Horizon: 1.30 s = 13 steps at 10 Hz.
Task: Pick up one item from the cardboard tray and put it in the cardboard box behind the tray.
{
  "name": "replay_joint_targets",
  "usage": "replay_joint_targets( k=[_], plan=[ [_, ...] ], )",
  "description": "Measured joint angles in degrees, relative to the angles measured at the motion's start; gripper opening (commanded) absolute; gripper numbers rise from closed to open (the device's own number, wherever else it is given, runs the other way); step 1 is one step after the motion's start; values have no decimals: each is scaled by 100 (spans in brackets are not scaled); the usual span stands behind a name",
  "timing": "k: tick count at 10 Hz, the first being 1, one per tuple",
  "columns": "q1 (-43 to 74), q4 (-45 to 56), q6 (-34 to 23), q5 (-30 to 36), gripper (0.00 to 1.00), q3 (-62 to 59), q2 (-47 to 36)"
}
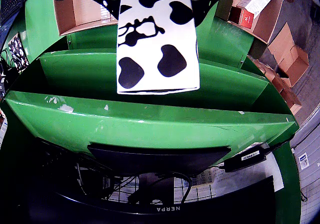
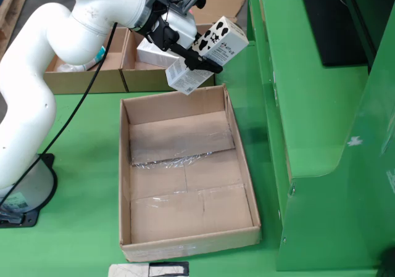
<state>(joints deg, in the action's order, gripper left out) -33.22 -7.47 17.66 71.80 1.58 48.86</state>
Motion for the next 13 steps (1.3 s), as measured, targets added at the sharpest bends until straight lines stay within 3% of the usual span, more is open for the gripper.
replay_joint_targets(
  k=[5,6,8,9,13],
  plan=[
    [0,0,0,0,0,0,0],
    [-281,-1037,-1011,-1046,0,0,844],
    [-685,-1995,-1503,-1661,0,8,993],
    [-1081,-2109,-2047,-1652,0,8,993],
    [-2004,-2109,-2592,-1661,0,8,985]
  ],
)
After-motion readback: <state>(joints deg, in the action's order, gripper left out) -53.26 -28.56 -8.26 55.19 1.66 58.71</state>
